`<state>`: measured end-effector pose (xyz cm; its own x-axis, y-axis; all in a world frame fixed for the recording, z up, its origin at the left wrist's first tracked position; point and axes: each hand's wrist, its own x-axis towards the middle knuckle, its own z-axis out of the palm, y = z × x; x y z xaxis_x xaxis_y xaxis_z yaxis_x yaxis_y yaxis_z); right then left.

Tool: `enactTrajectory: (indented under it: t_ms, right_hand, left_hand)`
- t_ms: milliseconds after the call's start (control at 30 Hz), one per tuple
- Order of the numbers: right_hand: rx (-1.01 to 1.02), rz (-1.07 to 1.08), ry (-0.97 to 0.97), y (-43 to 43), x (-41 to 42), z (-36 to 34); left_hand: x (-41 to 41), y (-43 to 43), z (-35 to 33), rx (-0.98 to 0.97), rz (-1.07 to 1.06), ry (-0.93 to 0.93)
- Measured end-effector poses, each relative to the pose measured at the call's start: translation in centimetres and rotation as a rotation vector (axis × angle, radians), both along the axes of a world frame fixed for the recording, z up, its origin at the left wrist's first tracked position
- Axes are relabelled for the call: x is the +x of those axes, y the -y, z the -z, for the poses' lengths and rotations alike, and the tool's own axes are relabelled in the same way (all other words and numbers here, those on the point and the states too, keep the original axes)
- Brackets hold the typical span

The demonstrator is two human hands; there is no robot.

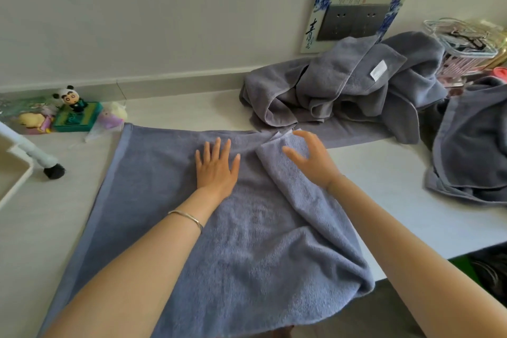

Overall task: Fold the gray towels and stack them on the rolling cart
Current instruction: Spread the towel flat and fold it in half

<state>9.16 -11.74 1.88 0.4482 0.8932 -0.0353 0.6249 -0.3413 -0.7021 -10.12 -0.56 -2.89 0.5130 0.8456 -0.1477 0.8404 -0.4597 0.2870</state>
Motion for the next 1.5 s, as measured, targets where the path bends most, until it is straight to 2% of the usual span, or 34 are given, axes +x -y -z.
enactTrajectory:
  t_ms: [100, 200, 267, 333, 400, 467, 500, 567, 633, 733, 833, 967, 1033, 1100, 1167, 1233, 1333, 1433, 1500]
  right_hand:
    - [-0.035, -0.117, 0.161, -3.3, 1.2, 1.0]
    - [-0.212, -0.203, 0.33, -4.8, 2.7, 1.8]
    - [-0.156, -0.234, 0.395, -4.7, 4.2, 1.8]
    - [-0.023, -0.197, 0.395, -3.8, 6.3, 1.2]
    - [0.066, -0.06, 0.343, -3.2, 9.4, 0.8]
    - [0.051, 0.093, 0.239, -3.0, 12.4, 0.6]
    - [-0.022, 0.121, 0.19, -3.2, 13.4, 0.5]
    - [-0.213, 0.051, 0.213, -3.7, 14.0, 0.6]
    - [-0.32, -0.129, 0.342, -4.4, 13.1, 0.7]
    - [-0.363, -0.305, 0.447, -4.9, 12.4, 1.1]
    - [-0.394, -0.335, 0.494, -5.1, 13.0, 1.6]
    - [-0.279, -0.266, 0.531, -4.8, 13.0, 2.5]
    - [-0.199, -0.244, 0.488, -4.8, 12.6, 3.3]
    - [-0.105, -0.218, 0.45, -4.7, 12.5, 4.1]
    - [-0.04, -0.15, 0.424, -4.4, 12.6, 4.4]
    - [-0.035, -0.088, 0.429, -4.4, 12.4, 4.6]
    - [-0.048, -0.06, 0.496, -4.8, 11.7, 5.3]
    - [-0.069, -0.042, 0.526, -5.0, 11.2, 5.6]
    - [-0.082, -0.025, 0.517, -4.9, 11.0, 5.7]
  left_hand:
    - [1.6, -1.9, 0.4, -0.031, 0.021, -0.019]
    - [1.5, -3.2, 1.3, -0.008, 0.034, -0.027]
    - [0.9, -3.5, 2.2, 0.053, 0.02, -0.041]
    - [0.2, -3.3, 2.8, 0.092, 0.001, -0.038]
    - [-0.3, -2.9, 3.2, 0.124, -0.016, -0.029]
    - [-0.5, -2.8, 3.3, 0.144, -0.021, -0.019]
    - [-0.5, -2.8, 3.3, 0.141, -0.025, -0.021]
    - [-0.2, -2.9, 3.1, 0.106, -0.028, -0.049]
    - [0.3, -3.4, 2.7, 0.085, -0.031, -0.044]
    - [1.2, -5.2, 1.9, 0.198, 0.03, 0.069]
    - [1.2, -7.6, 1.2, 0.248, 0.083, 0.177]
    - [0.0, -9.4, 0.9, 0.189, 0.149, 0.109]
    - [-0.1, -9.6, 0.5, 0.146, 0.177, 0.097]
    - [0.2, -9.7, -0.4, 0.113, 0.224, 0.147]
    - [0.4, -9.6, -1.2, 0.203, 0.222, 0.227]
    - [0.7, -9.7, -1.4, 0.284, 0.135, 0.247]
    - [1.3, -9.9, -0.7, 0.199, 0.075, 0.189]
    - [1.4, -10.0, -0.3, 0.106, 0.163, 0.193]
    - [1.1, -10.1, -0.3, 0.116, 0.252, 0.174]
